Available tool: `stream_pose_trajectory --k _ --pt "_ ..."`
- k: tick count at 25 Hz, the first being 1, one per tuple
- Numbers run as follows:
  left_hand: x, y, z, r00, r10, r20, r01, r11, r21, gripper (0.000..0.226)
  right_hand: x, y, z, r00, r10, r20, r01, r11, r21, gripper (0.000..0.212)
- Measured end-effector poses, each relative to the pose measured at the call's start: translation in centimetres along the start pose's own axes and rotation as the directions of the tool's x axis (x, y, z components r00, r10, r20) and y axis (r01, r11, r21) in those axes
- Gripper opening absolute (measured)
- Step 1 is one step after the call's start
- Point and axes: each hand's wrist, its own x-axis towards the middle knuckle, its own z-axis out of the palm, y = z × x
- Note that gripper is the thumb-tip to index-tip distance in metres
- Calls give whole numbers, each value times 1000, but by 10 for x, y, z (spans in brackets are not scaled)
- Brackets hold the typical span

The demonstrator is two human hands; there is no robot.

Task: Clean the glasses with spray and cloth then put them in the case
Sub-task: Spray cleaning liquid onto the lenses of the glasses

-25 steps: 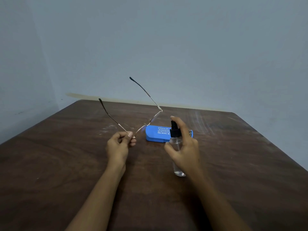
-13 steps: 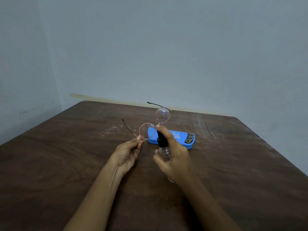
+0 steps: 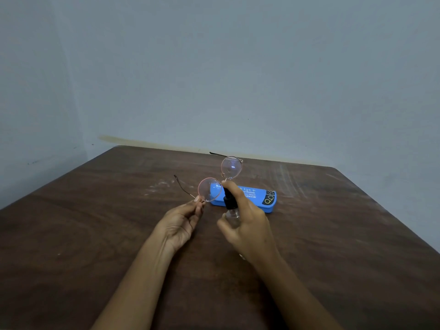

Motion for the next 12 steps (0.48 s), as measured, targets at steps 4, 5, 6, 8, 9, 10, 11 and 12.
stream_pose_trajectory --k 4,5,6,8,9,10,11,12 --pt "1 -1 -1 1000 9 -7 -9 1000 26 21 2 6 -6 995 40 -93 -41 999 -14 72" --pt "1 -1 -1 1000 10 -6 -10 999 44 22 4 9 -8 988 56 -147 -58 998 -9 73" --pt "1 -1 -1 1000 10 -4 -10 998 65 22 5 12 -9 977 72 -198 -74 997 -1 74" --pt "0 -2 -1 1000 4 3 -4 994 105 22 6 17 -13 962 97 -257 -95 995 21 73" --pt "0 -2 -1 1000 2 6 -3 992 123 22 7 19 -15 958 105 -266 -101 994 29 73" --pt "0 -2 -1 1000 2 8 -3 990 138 22 7 21 -18 957 110 -268 -105 994 34 71" --pt "0 -3 0 1000 2 10 -4 988 152 22 7 21 -19 957 112 -267 -106 994 37 70" --pt "-1 -3 0 1000 1 11 -2 987 161 22 7 22 -21 957 114 -267 -107 993 39 69"
